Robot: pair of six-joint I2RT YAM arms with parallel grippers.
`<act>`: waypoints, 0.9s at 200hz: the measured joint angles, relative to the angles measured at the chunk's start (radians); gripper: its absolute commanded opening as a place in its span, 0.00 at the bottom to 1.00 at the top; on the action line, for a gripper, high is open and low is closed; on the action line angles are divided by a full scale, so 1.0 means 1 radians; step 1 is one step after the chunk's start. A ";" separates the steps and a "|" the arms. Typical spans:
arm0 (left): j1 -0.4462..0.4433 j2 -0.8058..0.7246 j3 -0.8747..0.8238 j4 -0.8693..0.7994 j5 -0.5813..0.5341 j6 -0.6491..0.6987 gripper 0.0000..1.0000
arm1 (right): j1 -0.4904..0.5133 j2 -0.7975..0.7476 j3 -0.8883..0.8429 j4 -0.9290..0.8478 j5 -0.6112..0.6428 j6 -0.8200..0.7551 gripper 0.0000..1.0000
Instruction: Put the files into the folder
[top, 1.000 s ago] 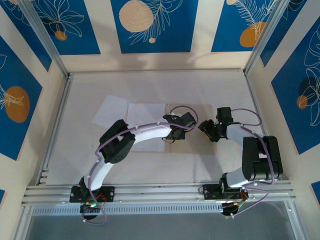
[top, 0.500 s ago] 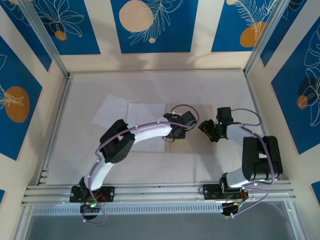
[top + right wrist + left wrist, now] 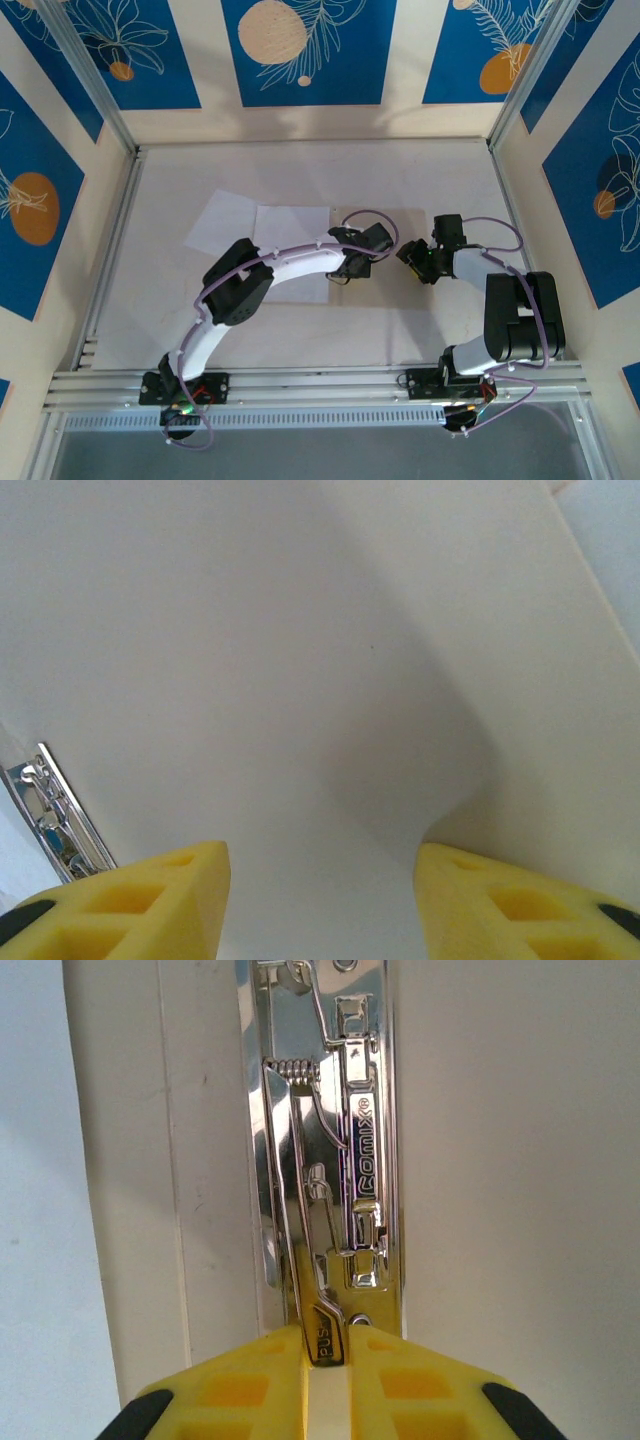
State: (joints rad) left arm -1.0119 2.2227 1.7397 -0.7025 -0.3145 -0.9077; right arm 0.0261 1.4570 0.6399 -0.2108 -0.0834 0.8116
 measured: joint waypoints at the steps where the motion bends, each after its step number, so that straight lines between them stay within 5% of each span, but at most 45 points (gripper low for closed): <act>1: 0.000 0.000 0.001 -0.001 0.000 0.000 0.18 | 0.000 0.000 0.000 0.000 0.000 0.000 0.53; 32: 0.002 0.000 0.009 -0.012 -0.001 0.000 0.25 | 0.000 0.000 0.000 0.000 0.000 0.000 0.53; 180: 0.003 0.000 0.014 -0.017 0.000 0.000 0.14 | 0.000 0.000 0.000 0.000 -0.003 0.000 0.53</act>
State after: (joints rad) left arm -1.0088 2.2230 1.7535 -0.7193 -0.3145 -0.9073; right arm 0.0261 1.4570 0.6399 -0.2108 -0.0860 0.8116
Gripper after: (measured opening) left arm 0.143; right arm 0.532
